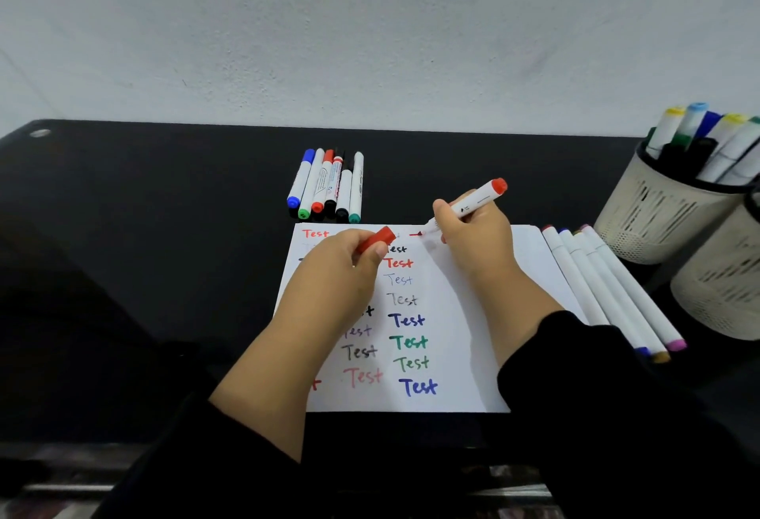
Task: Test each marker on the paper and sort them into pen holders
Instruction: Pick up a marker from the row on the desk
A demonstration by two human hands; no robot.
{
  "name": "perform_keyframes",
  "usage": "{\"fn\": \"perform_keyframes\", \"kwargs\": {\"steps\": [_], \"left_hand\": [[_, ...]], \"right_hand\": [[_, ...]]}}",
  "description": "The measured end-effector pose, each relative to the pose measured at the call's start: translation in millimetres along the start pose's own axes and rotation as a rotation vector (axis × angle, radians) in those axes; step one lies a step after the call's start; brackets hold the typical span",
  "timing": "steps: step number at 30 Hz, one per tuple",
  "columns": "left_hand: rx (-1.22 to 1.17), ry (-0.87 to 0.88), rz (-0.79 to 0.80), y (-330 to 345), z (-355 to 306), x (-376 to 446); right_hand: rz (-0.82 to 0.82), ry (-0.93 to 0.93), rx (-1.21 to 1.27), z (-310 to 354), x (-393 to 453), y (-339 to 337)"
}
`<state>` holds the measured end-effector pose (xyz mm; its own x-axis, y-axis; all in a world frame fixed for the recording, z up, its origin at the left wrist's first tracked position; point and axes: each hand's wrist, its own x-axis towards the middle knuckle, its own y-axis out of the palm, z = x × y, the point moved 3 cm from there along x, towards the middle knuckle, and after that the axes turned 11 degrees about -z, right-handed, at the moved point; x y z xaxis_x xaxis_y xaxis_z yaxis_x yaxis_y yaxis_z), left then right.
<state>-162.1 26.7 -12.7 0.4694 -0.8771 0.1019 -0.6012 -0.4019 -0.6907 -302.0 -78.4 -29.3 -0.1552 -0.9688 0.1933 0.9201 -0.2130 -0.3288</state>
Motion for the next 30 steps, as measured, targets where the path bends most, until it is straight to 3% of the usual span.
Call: {"fn": "perform_keyframes", "kwargs": {"steps": [30], "left_hand": [[0.017, 0.030, 0.000, -2.7, 2.4, -1.0]], "right_hand": [[-0.075, 0.018, -0.036, -4.9, 3.5, -3.0]]}}
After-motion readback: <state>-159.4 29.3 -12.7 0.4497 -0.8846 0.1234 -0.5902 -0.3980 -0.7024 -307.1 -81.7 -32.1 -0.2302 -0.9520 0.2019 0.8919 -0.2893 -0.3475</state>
